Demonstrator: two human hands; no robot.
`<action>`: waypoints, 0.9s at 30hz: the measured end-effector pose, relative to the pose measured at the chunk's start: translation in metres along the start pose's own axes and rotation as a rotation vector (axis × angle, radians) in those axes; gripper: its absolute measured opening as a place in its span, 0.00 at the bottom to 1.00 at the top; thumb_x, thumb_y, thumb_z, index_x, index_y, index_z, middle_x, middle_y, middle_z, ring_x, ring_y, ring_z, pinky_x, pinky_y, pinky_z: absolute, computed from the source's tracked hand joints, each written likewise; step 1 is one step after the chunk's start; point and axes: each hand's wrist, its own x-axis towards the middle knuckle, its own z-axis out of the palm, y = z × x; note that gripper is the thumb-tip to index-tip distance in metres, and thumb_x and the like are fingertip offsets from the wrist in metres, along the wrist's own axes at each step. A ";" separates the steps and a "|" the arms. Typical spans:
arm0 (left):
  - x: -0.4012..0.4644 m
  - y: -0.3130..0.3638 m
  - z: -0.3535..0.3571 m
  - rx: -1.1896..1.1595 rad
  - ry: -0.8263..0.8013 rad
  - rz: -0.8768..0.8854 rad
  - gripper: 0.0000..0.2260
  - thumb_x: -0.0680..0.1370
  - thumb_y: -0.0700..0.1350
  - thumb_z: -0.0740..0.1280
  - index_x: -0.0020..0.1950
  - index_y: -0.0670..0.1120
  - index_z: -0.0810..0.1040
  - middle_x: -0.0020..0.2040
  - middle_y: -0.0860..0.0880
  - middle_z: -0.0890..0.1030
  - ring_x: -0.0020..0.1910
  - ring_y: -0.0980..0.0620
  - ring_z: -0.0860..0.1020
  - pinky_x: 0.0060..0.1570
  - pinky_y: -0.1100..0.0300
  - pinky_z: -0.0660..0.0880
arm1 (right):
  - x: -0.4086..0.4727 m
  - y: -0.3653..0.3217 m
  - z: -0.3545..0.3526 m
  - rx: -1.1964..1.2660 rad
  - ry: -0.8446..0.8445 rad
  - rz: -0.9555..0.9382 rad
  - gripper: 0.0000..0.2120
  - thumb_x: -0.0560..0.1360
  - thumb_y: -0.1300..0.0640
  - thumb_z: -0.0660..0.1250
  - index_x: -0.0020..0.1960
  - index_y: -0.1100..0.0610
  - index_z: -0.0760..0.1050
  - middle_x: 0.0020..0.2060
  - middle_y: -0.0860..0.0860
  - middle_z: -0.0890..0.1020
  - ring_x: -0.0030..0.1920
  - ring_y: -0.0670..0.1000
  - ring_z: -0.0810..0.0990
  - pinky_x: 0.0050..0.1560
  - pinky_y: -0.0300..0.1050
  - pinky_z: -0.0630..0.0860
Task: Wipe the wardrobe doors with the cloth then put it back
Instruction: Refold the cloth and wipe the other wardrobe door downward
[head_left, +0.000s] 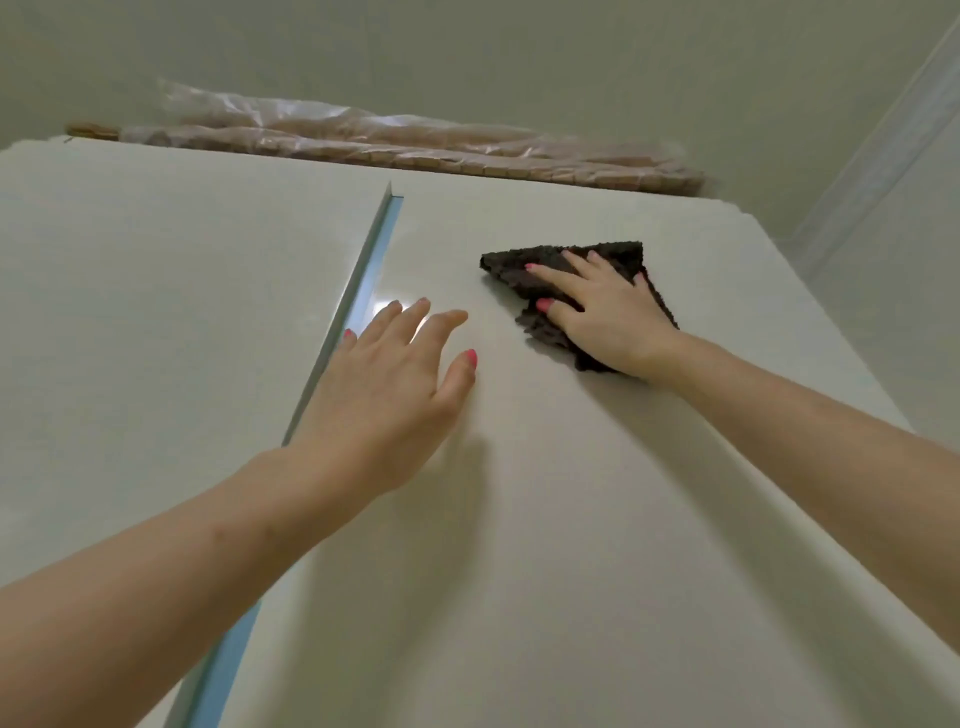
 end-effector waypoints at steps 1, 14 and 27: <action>0.001 0.005 0.004 -0.008 0.005 -0.006 0.21 0.80 0.56 0.49 0.73 0.58 0.57 0.76 0.55 0.55 0.75 0.56 0.49 0.73 0.52 0.48 | -0.018 -0.006 0.002 -0.002 -0.006 -0.096 0.22 0.82 0.45 0.51 0.75 0.37 0.54 0.78 0.46 0.51 0.77 0.48 0.44 0.75 0.60 0.40; 0.022 0.038 0.029 0.098 0.028 -0.003 0.22 0.79 0.58 0.45 0.73 0.60 0.56 0.77 0.54 0.54 0.76 0.54 0.46 0.72 0.46 0.45 | 0.008 0.119 -0.026 0.001 0.094 0.317 0.22 0.83 0.46 0.48 0.76 0.43 0.55 0.78 0.49 0.53 0.77 0.53 0.47 0.73 0.65 0.43; -0.011 0.032 0.013 0.078 0.030 -0.035 0.28 0.73 0.62 0.41 0.72 0.62 0.58 0.76 0.54 0.57 0.76 0.54 0.49 0.73 0.48 0.48 | -0.056 0.150 -0.040 0.035 0.054 0.295 0.22 0.82 0.44 0.52 0.75 0.39 0.55 0.78 0.48 0.52 0.77 0.49 0.45 0.75 0.60 0.45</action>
